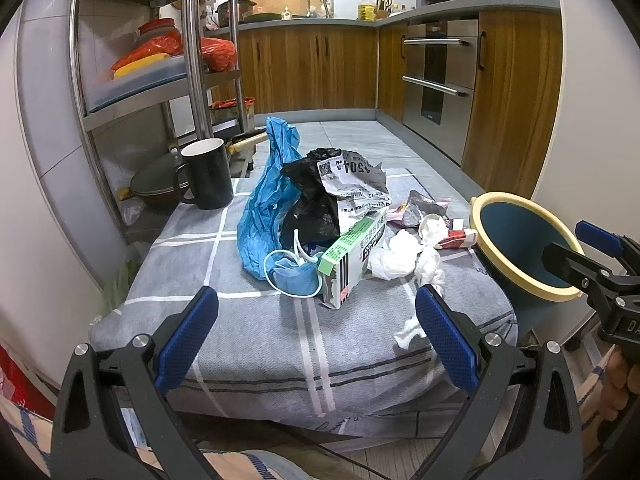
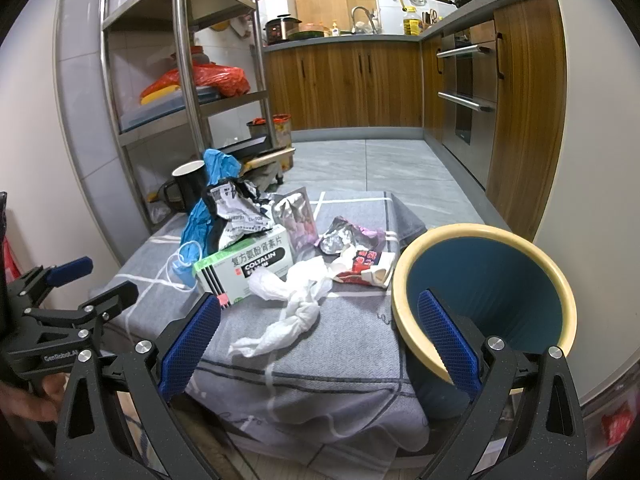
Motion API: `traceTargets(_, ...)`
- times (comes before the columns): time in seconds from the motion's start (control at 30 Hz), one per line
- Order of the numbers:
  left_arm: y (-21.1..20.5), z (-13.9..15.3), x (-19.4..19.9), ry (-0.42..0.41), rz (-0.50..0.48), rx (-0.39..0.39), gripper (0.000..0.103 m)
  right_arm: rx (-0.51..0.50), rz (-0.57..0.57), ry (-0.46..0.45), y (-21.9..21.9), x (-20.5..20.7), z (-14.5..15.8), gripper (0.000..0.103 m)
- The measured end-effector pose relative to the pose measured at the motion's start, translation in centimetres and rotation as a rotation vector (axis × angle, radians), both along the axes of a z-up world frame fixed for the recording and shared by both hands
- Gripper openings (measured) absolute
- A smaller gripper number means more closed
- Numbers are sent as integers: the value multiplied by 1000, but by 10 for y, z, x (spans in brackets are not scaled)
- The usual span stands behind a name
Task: Collect trash
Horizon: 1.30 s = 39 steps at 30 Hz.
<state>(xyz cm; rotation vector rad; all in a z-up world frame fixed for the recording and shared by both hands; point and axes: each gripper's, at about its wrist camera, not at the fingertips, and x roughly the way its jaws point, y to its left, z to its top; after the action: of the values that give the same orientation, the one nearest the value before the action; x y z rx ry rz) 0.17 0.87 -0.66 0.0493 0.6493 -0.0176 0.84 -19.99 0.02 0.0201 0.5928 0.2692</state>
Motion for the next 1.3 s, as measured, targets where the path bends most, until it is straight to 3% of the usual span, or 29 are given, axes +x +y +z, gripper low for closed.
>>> traceTargets(0.83, 8, 1, 1, -12, 29, -39, 97, 0, -2, 1, 0, 2, -3, 98)
traceTargets(1.3, 24, -9, 22, 79, 9, -80, 93, 4, -4, 77, -7, 9, -11, 98)
